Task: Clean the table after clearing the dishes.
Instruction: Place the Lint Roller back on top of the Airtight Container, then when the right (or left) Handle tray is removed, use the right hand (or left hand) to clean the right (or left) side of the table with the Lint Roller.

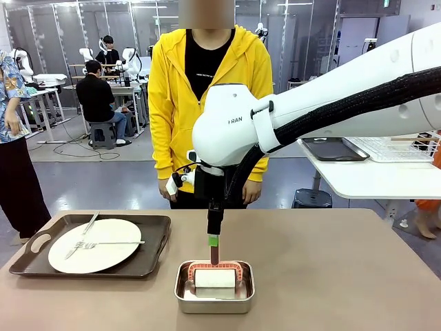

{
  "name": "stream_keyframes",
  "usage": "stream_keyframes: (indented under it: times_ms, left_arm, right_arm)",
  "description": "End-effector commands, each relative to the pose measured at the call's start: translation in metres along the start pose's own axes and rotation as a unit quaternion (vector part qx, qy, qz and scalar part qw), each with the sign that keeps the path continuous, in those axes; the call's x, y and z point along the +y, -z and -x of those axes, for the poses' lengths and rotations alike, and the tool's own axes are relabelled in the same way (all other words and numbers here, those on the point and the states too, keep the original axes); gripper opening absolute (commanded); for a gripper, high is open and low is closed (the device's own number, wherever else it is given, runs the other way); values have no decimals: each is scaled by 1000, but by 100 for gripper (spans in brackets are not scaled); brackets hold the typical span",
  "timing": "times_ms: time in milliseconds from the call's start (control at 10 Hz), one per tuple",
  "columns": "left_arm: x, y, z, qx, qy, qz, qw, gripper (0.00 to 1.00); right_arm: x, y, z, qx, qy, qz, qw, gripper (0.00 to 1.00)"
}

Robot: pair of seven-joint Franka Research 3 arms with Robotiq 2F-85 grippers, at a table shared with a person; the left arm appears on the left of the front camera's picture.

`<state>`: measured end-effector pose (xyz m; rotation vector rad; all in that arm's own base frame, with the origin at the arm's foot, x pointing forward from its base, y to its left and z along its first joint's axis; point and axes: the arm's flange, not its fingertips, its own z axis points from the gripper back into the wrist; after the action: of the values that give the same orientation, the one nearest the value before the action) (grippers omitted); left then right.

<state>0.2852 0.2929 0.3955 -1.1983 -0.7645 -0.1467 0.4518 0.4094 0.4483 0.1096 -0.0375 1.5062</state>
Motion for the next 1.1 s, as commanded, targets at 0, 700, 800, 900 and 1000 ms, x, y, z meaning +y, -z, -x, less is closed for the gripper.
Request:
stream_keyframes:
  times_ms: [0,700,800,900,1000]
  left_arm:
    - [-2,-3,1,-3,5,3,1000,100]
    - [-2,-3,1,-3,5,3,1000,100]
    - [-2,-3,1,-3,5,3,1000,100]
    - [-2,-3,1,-3,5,3,1000,100]
    - [-2,-3,1,-3,5,3,1000,100]
  right_arm:
    - [2,0,-1,1,-2,-1,1000,100]
    - [2,0,-1,1,-2,-1,1000,100]
    - [0,0,0,0,0,0,1000,100]
    - [-6,-21,10,-9,27,-35,999,100]
    - [-5,-39,18,-43,38,-81,995,100]
